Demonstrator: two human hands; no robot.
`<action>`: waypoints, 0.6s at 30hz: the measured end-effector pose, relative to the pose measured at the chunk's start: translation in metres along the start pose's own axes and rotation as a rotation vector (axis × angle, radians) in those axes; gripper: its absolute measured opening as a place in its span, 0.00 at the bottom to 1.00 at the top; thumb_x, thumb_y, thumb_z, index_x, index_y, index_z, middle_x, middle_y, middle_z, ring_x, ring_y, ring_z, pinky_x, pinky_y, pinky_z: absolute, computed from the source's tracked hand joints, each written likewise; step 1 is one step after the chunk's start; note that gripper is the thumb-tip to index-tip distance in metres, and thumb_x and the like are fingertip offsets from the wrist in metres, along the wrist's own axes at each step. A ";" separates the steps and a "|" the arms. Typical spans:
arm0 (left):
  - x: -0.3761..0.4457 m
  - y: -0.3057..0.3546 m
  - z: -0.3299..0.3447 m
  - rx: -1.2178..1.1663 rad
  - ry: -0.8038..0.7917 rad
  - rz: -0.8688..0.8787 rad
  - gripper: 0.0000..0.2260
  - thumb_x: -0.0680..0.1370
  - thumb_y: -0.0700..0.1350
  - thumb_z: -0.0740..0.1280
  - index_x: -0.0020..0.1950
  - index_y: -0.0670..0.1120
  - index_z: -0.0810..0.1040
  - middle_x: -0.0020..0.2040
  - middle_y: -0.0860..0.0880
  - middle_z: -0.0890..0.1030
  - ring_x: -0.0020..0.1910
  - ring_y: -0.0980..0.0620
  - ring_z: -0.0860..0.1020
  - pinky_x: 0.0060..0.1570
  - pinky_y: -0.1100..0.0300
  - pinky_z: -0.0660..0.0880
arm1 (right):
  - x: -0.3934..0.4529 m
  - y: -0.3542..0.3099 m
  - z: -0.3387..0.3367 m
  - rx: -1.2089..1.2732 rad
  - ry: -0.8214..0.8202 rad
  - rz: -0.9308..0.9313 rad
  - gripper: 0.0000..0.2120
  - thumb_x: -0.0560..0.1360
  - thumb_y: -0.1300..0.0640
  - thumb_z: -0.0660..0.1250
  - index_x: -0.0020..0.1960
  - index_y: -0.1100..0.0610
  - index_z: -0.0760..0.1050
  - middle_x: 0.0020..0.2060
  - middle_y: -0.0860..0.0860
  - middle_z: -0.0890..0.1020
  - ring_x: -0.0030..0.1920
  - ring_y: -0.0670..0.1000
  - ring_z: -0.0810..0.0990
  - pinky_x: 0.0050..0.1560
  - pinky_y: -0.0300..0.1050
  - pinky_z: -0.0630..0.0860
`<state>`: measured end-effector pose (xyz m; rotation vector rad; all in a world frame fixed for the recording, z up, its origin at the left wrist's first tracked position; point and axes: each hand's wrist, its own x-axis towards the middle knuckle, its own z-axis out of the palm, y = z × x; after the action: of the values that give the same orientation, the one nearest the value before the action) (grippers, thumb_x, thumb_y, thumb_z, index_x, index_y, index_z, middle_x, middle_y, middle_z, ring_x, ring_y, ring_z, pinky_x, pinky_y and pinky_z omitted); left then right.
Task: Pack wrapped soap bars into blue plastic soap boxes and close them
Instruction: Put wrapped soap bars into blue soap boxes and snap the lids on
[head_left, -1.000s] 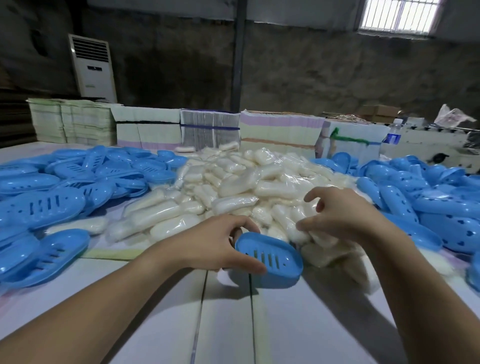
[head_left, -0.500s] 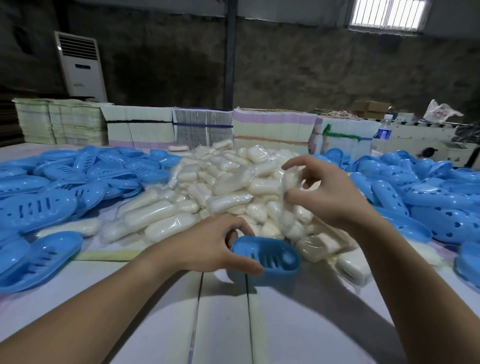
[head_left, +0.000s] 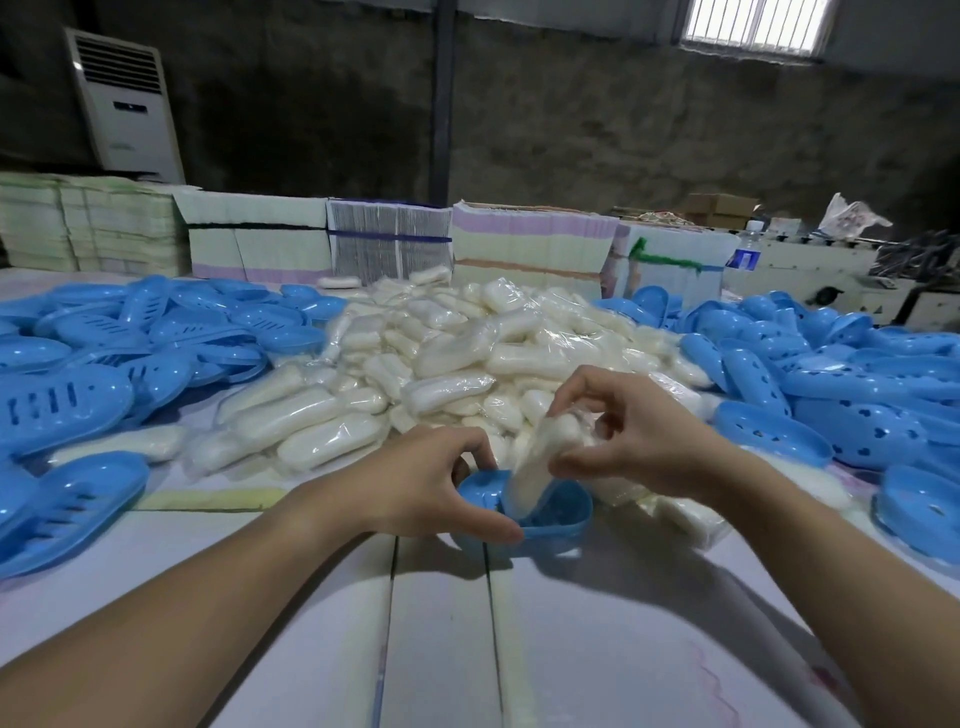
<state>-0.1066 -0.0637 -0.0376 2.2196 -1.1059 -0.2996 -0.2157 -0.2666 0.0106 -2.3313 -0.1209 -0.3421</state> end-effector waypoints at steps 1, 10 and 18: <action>-0.001 0.001 0.000 0.014 -0.003 0.003 0.26 0.55 0.67 0.76 0.47 0.56 0.77 0.37 0.55 0.84 0.35 0.54 0.80 0.38 0.53 0.78 | -0.006 0.004 0.004 0.069 0.030 -0.016 0.17 0.63 0.66 0.79 0.46 0.54 0.78 0.41 0.56 0.82 0.36 0.48 0.78 0.38 0.45 0.73; -0.005 0.004 0.000 0.183 -0.002 0.049 0.28 0.57 0.71 0.75 0.48 0.59 0.72 0.42 0.56 0.81 0.39 0.58 0.77 0.39 0.58 0.76 | -0.016 0.022 0.022 0.015 -0.026 -0.116 0.18 0.66 0.61 0.80 0.50 0.55 0.75 0.37 0.41 0.78 0.37 0.41 0.74 0.39 0.32 0.69; -0.005 0.004 0.000 0.172 -0.013 0.051 0.26 0.59 0.69 0.75 0.48 0.59 0.71 0.41 0.56 0.83 0.38 0.57 0.78 0.37 0.58 0.76 | -0.024 0.025 -0.002 -0.152 -0.112 -0.109 0.18 0.65 0.45 0.74 0.54 0.44 0.80 0.50 0.40 0.80 0.54 0.44 0.75 0.48 0.32 0.68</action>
<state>-0.1128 -0.0620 -0.0355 2.3369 -1.2345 -0.2040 -0.2345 -0.2858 -0.0119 -2.5001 -0.2862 -0.2831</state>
